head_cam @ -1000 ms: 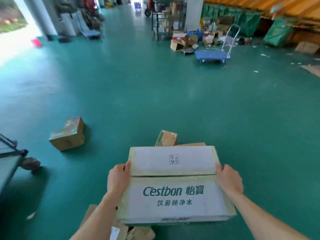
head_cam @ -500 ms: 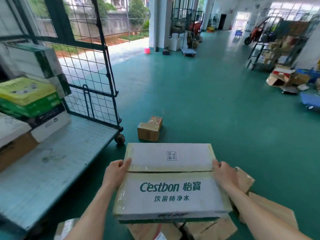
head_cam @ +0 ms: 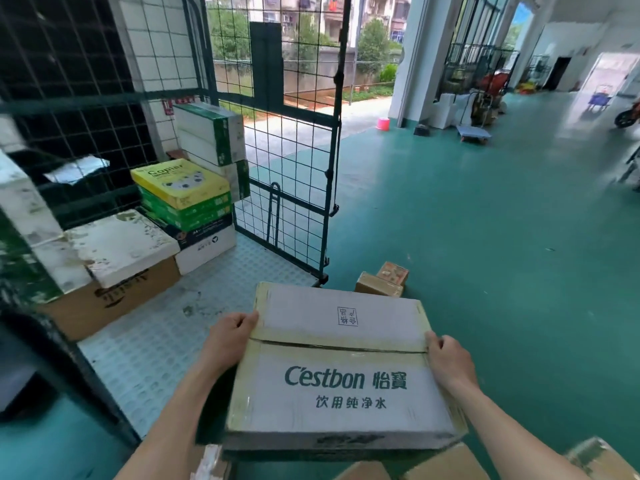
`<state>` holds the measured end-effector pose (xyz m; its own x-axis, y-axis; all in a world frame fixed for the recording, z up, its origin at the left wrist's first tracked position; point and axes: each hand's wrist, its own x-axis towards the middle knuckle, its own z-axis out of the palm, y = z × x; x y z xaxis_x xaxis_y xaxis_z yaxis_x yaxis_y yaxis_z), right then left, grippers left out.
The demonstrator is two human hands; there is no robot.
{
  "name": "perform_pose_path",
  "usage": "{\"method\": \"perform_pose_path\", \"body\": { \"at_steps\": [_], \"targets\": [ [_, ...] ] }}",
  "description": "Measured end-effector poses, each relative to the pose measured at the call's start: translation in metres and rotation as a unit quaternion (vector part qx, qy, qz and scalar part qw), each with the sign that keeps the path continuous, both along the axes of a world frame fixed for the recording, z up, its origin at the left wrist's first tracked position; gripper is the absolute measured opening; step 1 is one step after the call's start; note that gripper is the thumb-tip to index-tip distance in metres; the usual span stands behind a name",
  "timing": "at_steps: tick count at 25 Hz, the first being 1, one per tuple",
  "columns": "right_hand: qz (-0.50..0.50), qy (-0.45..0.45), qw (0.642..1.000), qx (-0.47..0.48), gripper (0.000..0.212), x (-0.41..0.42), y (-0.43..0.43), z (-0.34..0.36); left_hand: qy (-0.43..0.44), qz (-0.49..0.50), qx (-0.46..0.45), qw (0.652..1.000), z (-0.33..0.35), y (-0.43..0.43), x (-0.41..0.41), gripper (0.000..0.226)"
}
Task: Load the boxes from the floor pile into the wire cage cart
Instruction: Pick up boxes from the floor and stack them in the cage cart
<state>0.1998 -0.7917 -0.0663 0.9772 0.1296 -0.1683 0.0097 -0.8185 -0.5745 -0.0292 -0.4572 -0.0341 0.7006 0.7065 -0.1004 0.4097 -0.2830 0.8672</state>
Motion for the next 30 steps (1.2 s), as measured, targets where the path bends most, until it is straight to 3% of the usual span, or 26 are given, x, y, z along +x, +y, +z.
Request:
{"method": "perform_pose_path", "body": {
  "at_steps": [5,8,11,16,22,30],
  "targets": [
    [0.026,-0.005,1.0,-0.012,0.051,0.013,0.056,-0.001,-0.024,0.044,-0.039,0.998,0.005,0.032,-0.006,0.041],
    [0.049,-0.015,0.999,-0.017,0.049,0.03,0.083,0.0,0.007,0.082,-0.067,0.994,0.001,0.042,-0.004,0.047],
    [0.085,-0.014,0.996,-0.008,0.048,0.051,0.119,0.006,0.043,0.1,-0.046,0.993,-0.003,0.055,-0.004,0.046],
    [0.134,-0.019,0.99,0.03,0.039,0.087,0.179,0.042,0.028,0.104,-0.002,0.994,0.026,0.082,0.006,0.037],
    [0.2,-0.017,0.979,0.028,0.045,0.119,0.26,0.063,-0.009,0.144,0.031,0.989,0.05,0.13,0.013,0.042],
    [0.257,-0.012,0.962,0.089,0.029,0.137,0.436,0.065,-0.056,0.209,0.052,0.975,0.057,0.278,0.012,0.045]
  ]
}}
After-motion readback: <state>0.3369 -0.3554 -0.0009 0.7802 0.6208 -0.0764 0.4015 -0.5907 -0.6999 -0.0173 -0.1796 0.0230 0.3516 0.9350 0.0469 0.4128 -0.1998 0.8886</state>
